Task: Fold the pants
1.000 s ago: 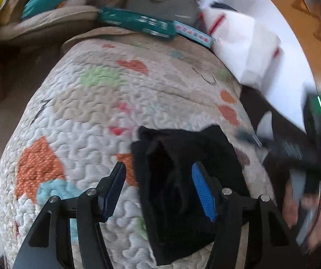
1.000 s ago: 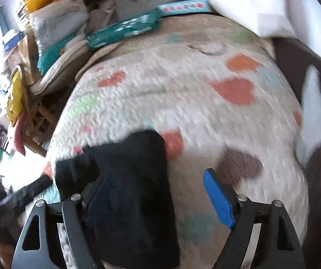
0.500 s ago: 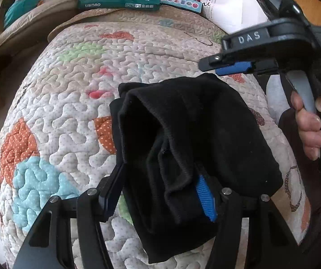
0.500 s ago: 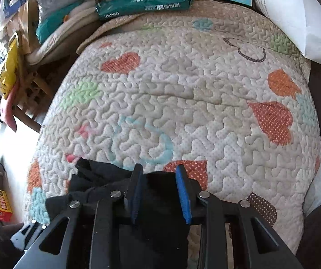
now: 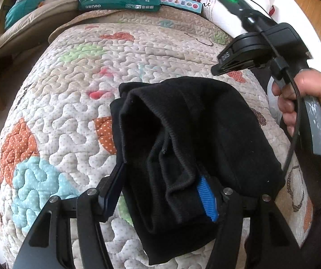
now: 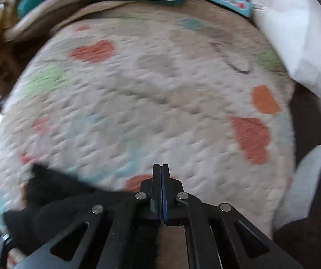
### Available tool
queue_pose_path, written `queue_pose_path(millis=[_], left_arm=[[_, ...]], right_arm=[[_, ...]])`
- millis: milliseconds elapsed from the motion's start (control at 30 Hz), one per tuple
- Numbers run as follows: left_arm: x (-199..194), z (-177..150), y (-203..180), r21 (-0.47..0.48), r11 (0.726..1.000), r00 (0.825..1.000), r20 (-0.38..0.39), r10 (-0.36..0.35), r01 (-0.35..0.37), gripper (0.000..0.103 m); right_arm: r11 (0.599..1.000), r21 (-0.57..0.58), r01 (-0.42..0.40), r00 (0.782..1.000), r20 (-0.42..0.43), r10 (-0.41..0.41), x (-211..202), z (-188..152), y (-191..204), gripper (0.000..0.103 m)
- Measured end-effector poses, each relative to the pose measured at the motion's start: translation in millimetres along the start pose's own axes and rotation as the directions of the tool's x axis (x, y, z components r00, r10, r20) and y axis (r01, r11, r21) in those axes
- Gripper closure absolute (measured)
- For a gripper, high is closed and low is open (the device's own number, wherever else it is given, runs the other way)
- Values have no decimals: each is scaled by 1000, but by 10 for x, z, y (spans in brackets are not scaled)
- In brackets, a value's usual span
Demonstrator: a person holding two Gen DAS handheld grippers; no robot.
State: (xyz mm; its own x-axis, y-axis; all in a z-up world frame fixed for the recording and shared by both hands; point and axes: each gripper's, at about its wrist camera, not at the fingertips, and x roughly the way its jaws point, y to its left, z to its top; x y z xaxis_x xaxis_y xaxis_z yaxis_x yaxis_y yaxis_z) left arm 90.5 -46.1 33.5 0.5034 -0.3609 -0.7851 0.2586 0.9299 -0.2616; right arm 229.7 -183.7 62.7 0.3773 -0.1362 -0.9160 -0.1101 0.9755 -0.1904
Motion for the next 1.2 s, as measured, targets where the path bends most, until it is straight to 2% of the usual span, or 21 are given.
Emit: queue_pose_path(millis=[33, 167, 200, 267, 300, 333, 400, 533, 600, 767, 900, 1200], left_arm=[[0, -1, -1, 2, 1000, 1000, 0, 1, -1, 41], [-24, 21, 2, -3, 1000, 1000, -5, 0, 0, 41], [-37, 30, -1, -5, 1000, 1000, -6, -2, 2, 41], [-99, 55, -6, -6, 1000, 1000, 1, 1, -1, 41], [-117, 63, -22, -2, 1000, 1000, 5, 8, -8, 41], [-145, 74, -39, 6, 1000, 1000, 13, 18, -19, 41], [-204, 93, -83, 29, 998, 998, 31, 48, -48, 41], [-305, 129, -128, 54, 995, 995, 61, 82, -85, 41], [-340, 146, -112, 45, 995, 994, 69, 80, -84, 39], [-353, 182, -47, 20, 996, 995, 66, 81, -82, 38], [-357, 193, -1, -6, 998, 997, 54, 62, -62, 38], [-325, 187, -6, 4, 997, 996, 44, 72, -72, 38]], right_arm=[[1000, 17, -4, 1000, 0, 4, 8, 12, -55, 102], [986, 97, -138, 989, 62, 133, -207, -135, -339, 99], [982, 106, -155, 986, 75, 148, -269, -203, -376, 93], [970, 134, -202, 977, 100, 189, -398, -416, -486, 55], [962, 149, -231, 970, 113, 215, -450, -543, -527, 22], [955, 157, -252, 964, 133, 232, -494, -638, -567, 16], [946, 168, -277, 955, 156, 252, -559, -848, -621, 17], [923, 181, -341, 939, 122, 323, -481, -1180, -611, 17], [916, 188, -354, 934, 115, 337, -421, -1270, -596, 17], [856, 285, -432, 902, 125, 413, -273, -1307, -669, 17], [854, 288, -434, 901, 131, 414, -271, -1319, -655, 17], [848, 296, -441, 898, 138, 419, -271, -1330, -660, 17]])
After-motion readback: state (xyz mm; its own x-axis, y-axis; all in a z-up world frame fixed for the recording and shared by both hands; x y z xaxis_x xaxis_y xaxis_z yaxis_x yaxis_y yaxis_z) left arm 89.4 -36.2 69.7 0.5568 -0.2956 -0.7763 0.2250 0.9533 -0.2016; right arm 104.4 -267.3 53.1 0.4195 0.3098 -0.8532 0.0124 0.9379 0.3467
